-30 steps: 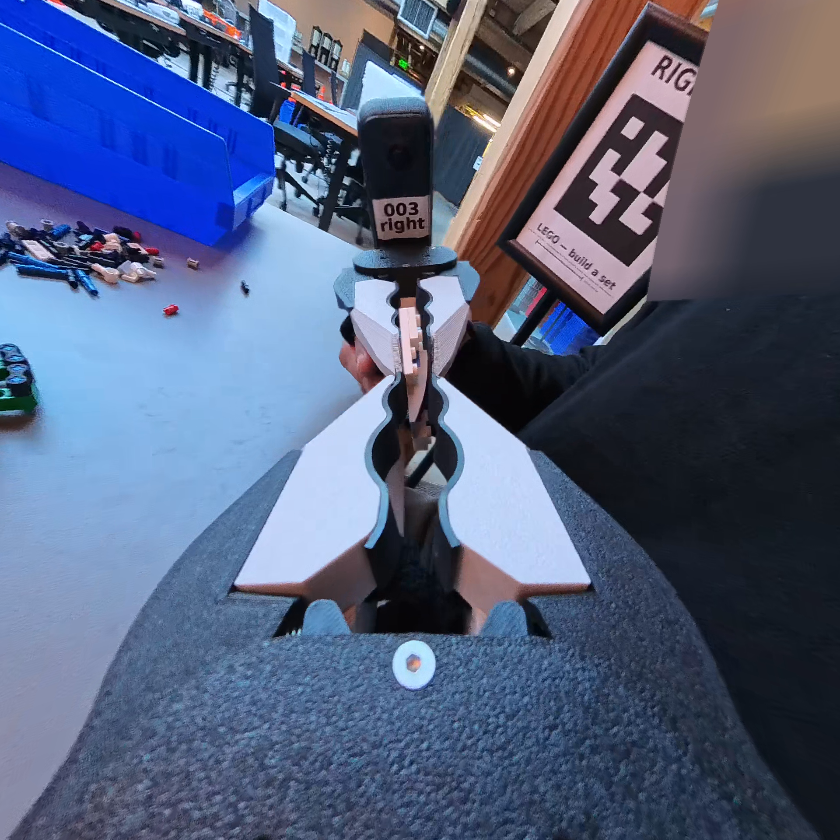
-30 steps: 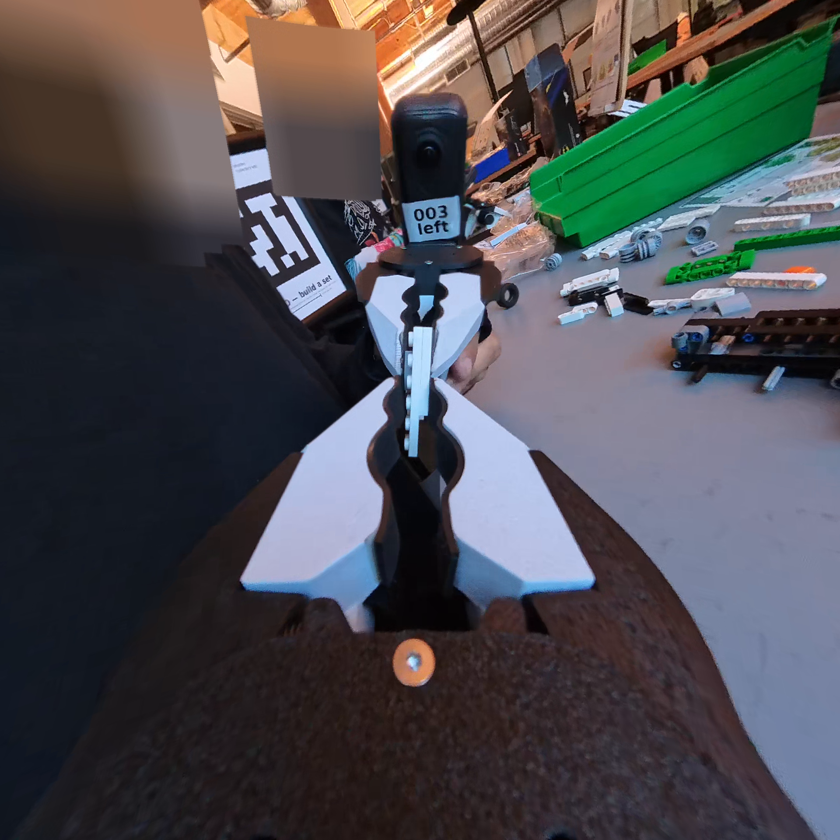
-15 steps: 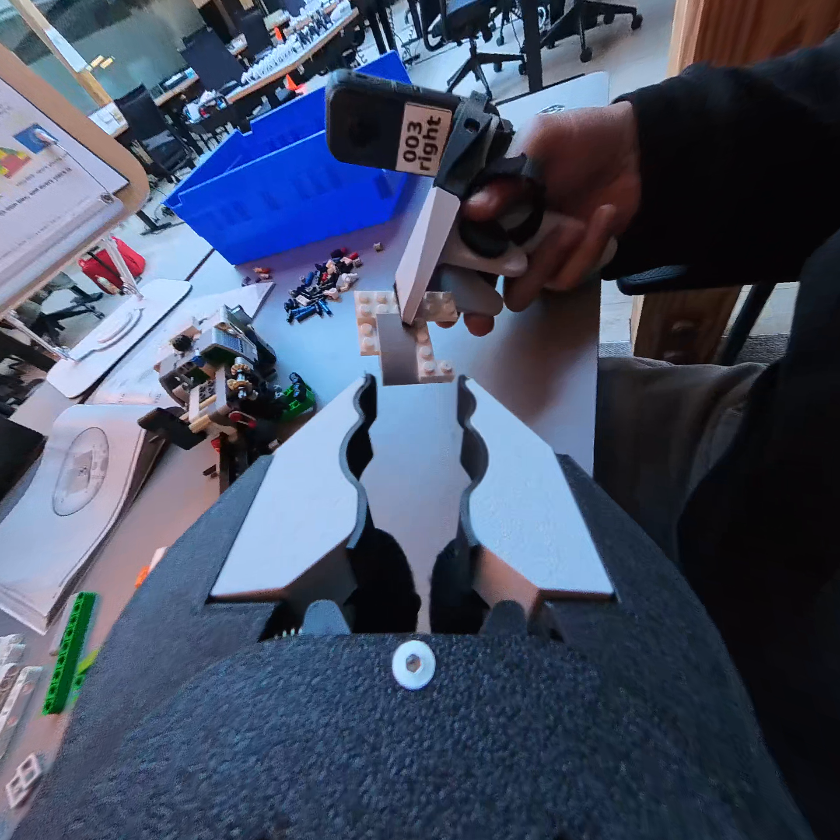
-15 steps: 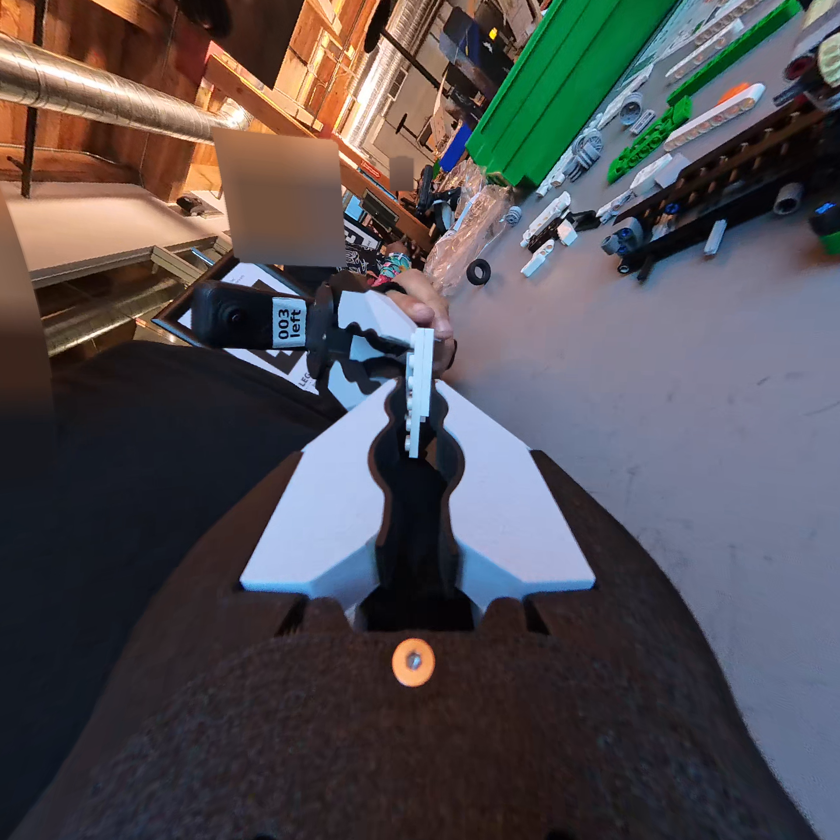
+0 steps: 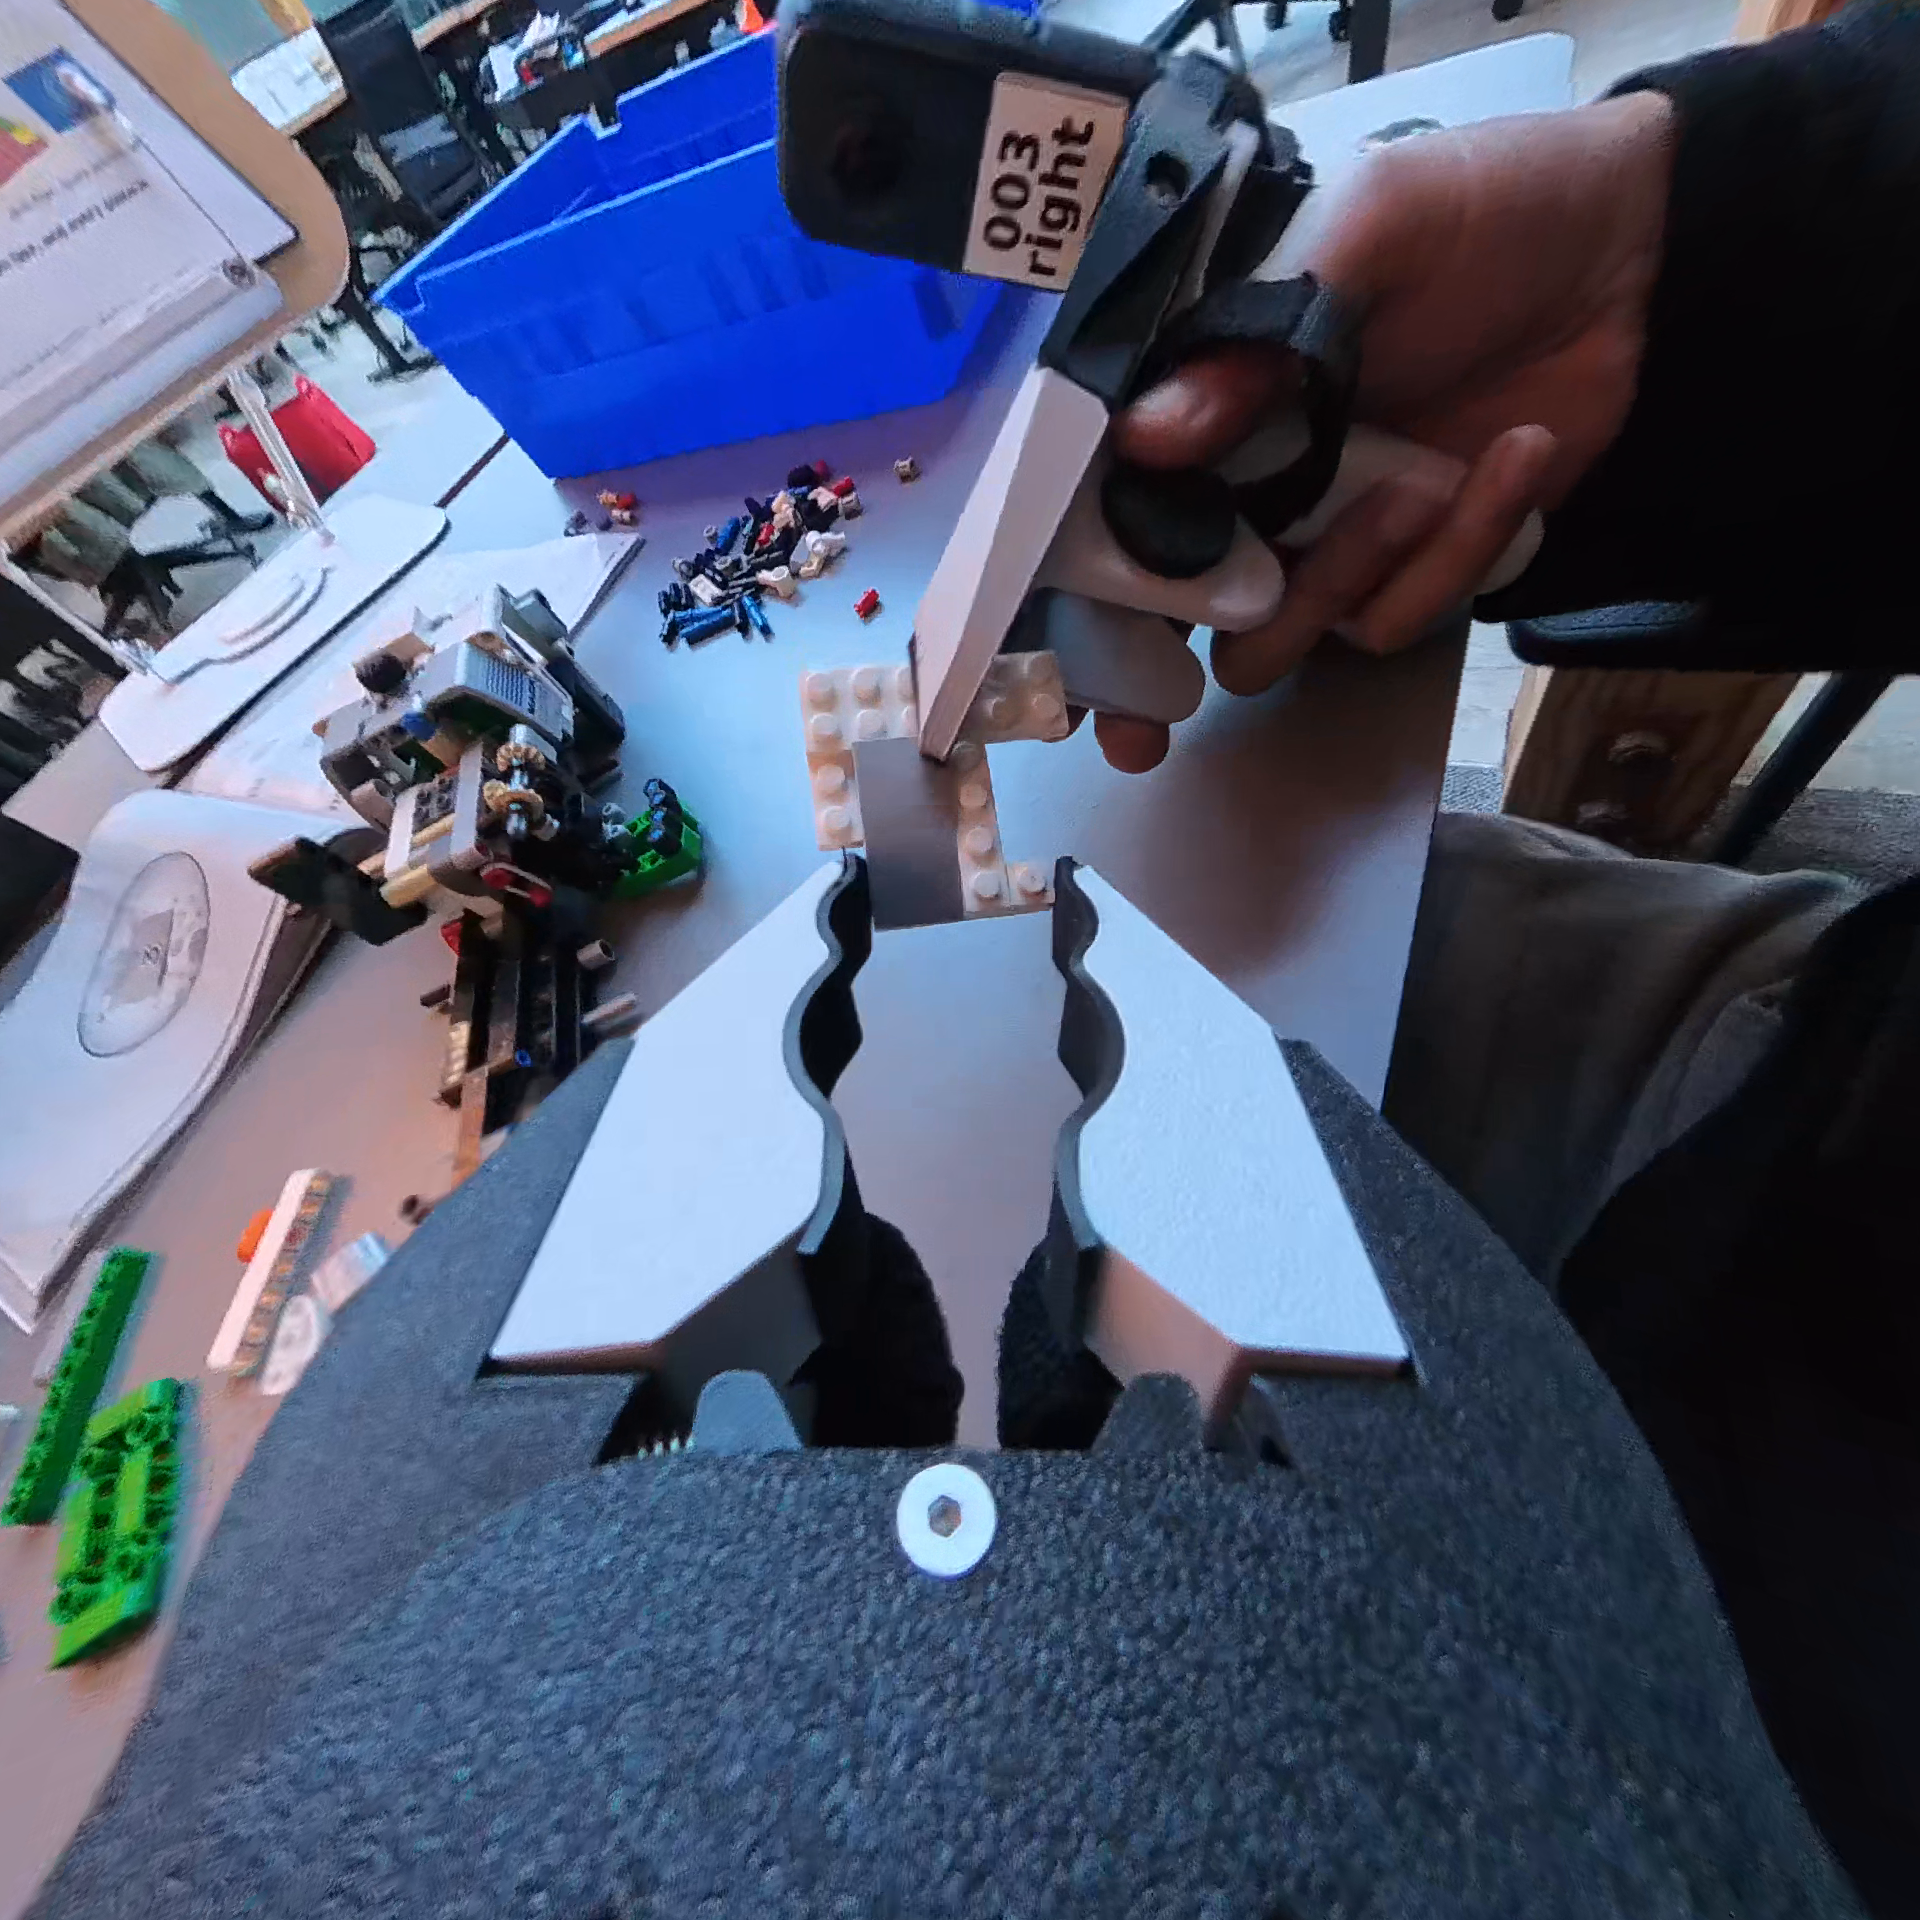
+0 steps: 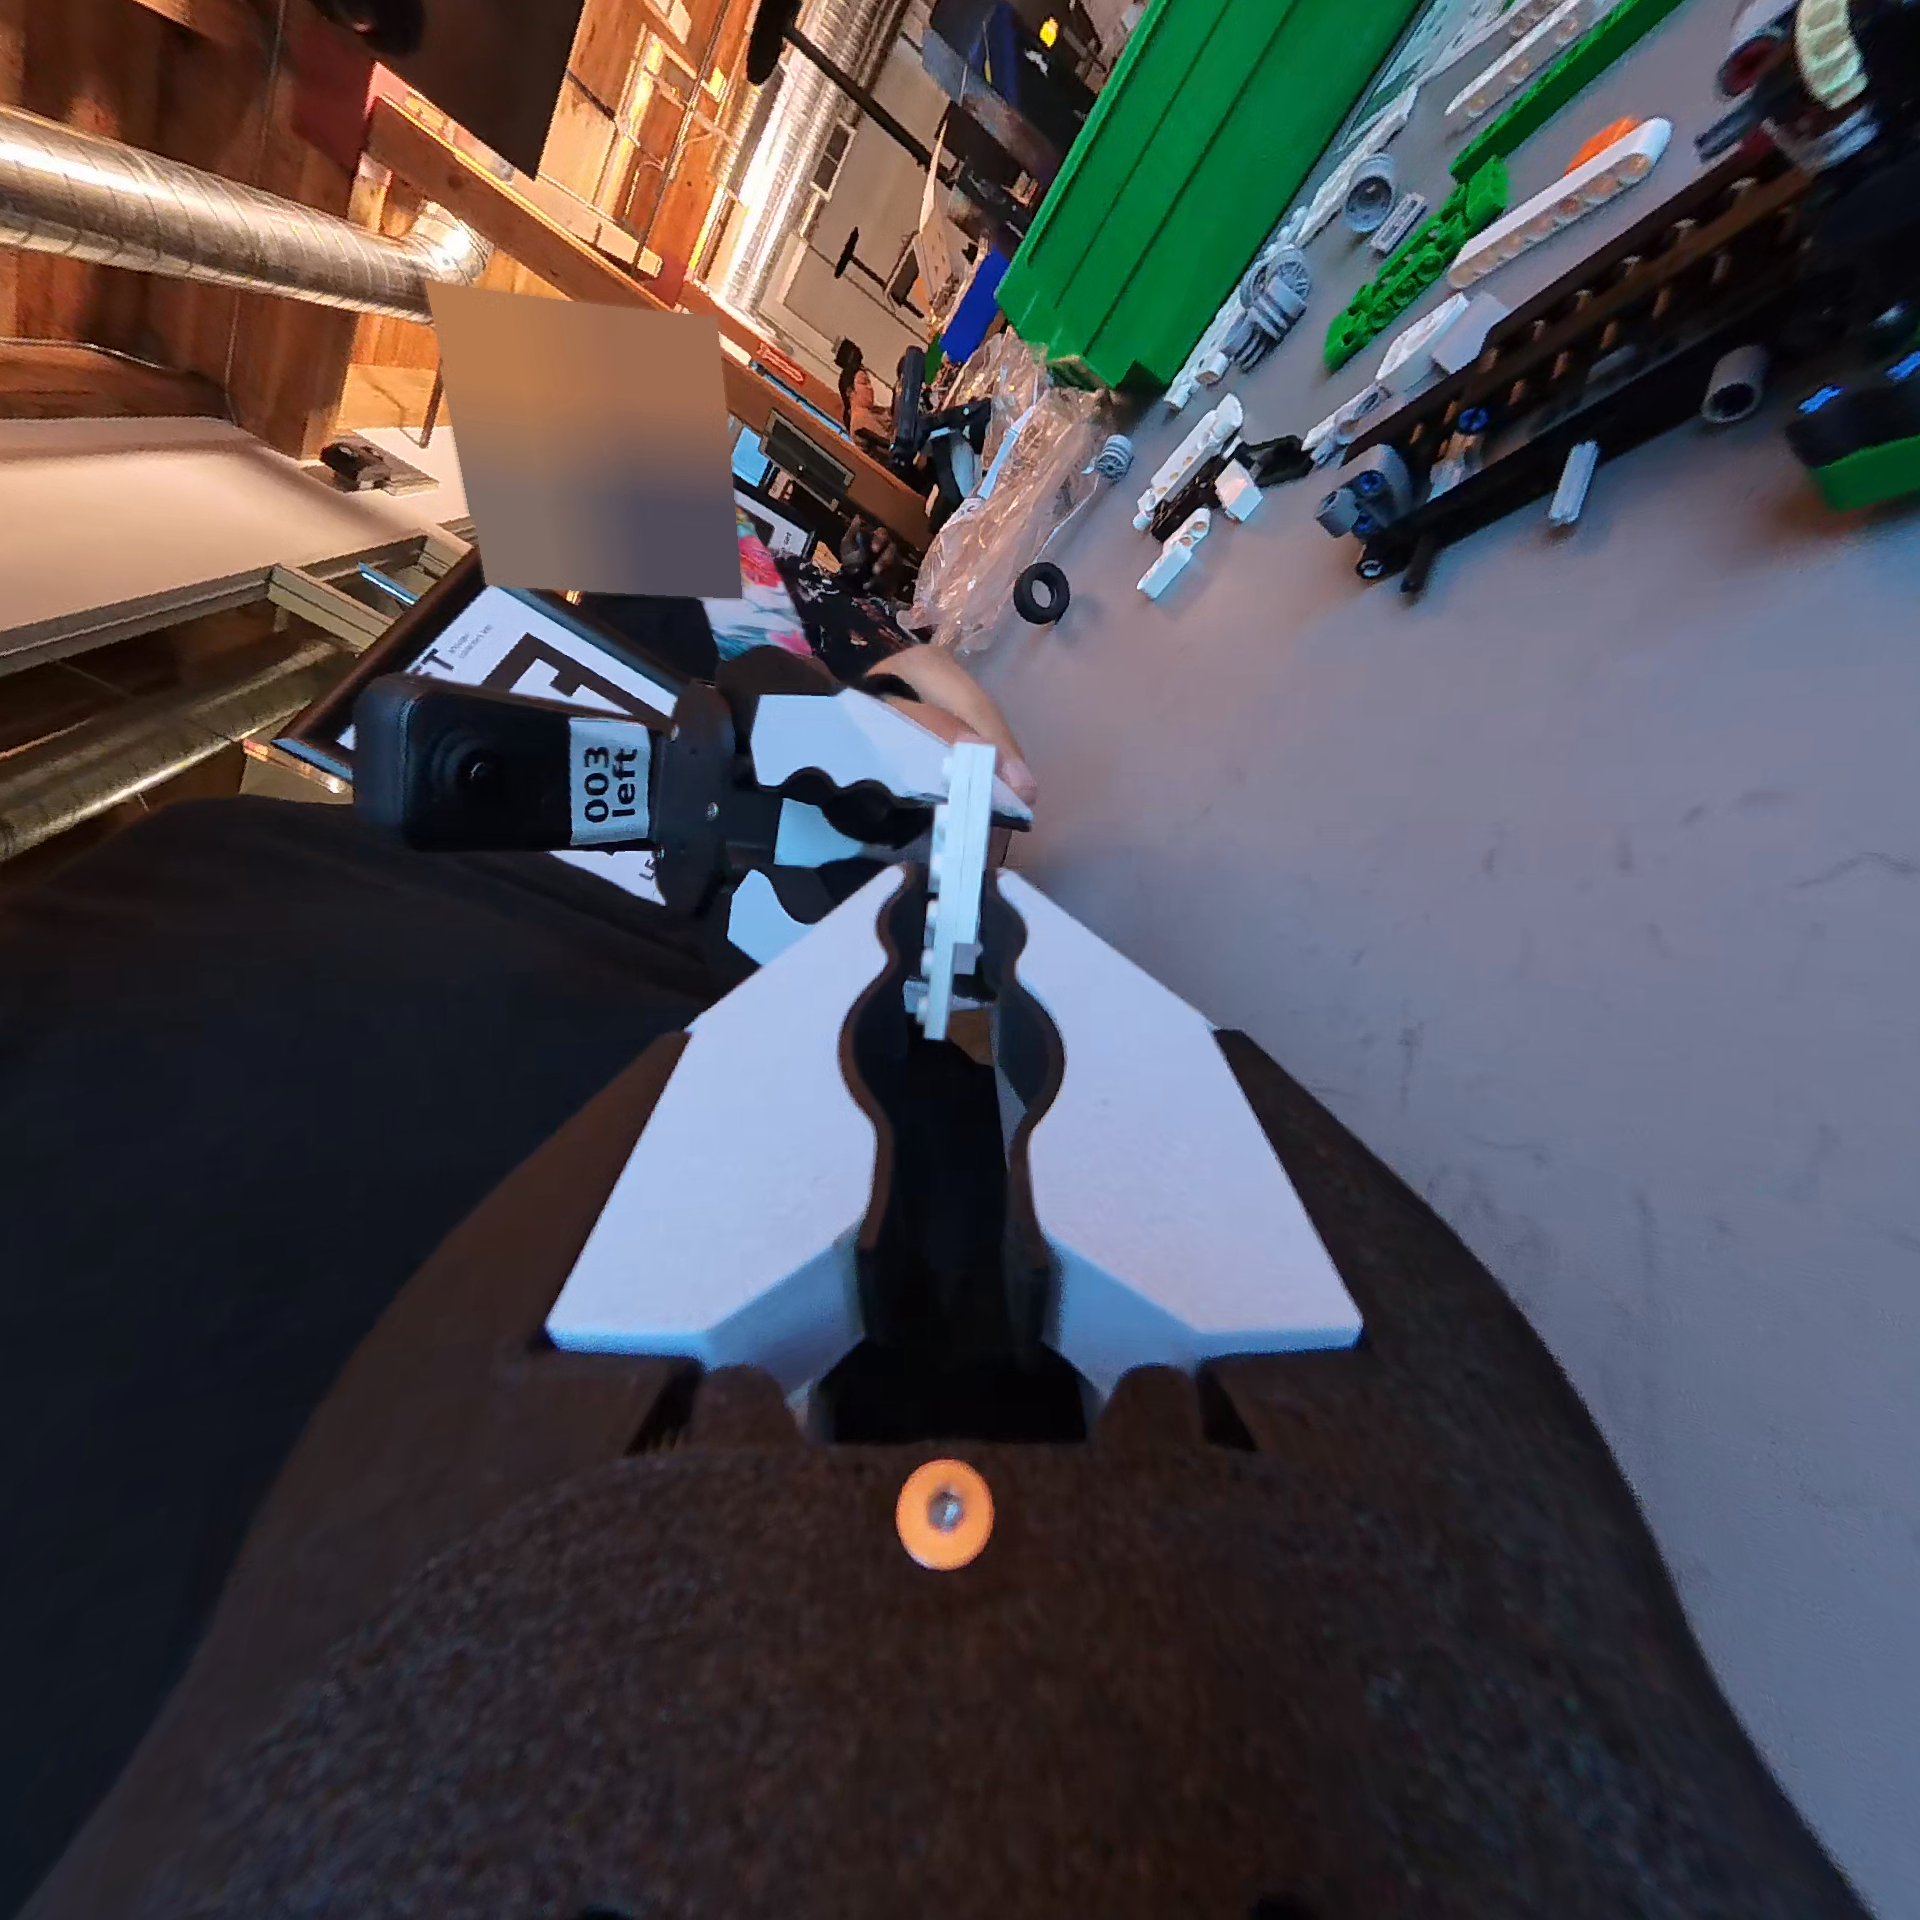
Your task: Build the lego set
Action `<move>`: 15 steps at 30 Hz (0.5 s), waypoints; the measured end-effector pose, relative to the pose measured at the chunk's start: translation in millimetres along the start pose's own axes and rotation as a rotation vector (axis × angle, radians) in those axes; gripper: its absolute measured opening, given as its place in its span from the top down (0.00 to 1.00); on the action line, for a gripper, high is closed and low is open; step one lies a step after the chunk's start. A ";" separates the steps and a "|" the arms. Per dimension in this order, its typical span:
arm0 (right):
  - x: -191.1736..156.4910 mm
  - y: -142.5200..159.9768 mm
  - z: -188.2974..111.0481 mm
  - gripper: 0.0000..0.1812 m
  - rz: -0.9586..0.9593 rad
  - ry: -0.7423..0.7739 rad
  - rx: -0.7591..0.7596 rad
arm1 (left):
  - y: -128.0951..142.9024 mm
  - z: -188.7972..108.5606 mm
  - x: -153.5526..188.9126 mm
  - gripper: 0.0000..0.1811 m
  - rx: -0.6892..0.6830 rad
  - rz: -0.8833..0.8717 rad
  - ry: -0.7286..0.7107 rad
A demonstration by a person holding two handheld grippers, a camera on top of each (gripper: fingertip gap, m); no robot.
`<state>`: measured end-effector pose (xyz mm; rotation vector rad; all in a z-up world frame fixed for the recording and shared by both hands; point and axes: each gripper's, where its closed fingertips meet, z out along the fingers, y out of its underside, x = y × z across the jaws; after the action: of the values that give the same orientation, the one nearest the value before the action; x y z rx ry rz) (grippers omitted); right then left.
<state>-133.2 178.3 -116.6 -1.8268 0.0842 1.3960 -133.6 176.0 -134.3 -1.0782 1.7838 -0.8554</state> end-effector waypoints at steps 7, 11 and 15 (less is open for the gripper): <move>22.8 -20.3 -32.2 0.85 -0.177 0.204 0.054 | 11.5 19.9 -17.3 0.81 -0.100 -0.233 -0.034; 42.4 -44.9 -77.3 0.85 -0.320 0.429 0.167 | 30.1 46.5 -20.6 0.81 -0.258 -0.336 0.009; 48.3 -59.5 -107.8 0.86 -0.375 0.516 0.266 | 31.2 67.8 -21.0 0.81 -0.295 -0.416 0.058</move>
<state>-1.3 169.5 -117.9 -1.8176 0.1725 0.6059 -76.6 199.3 -181.3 -1.6726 1.7993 -0.8884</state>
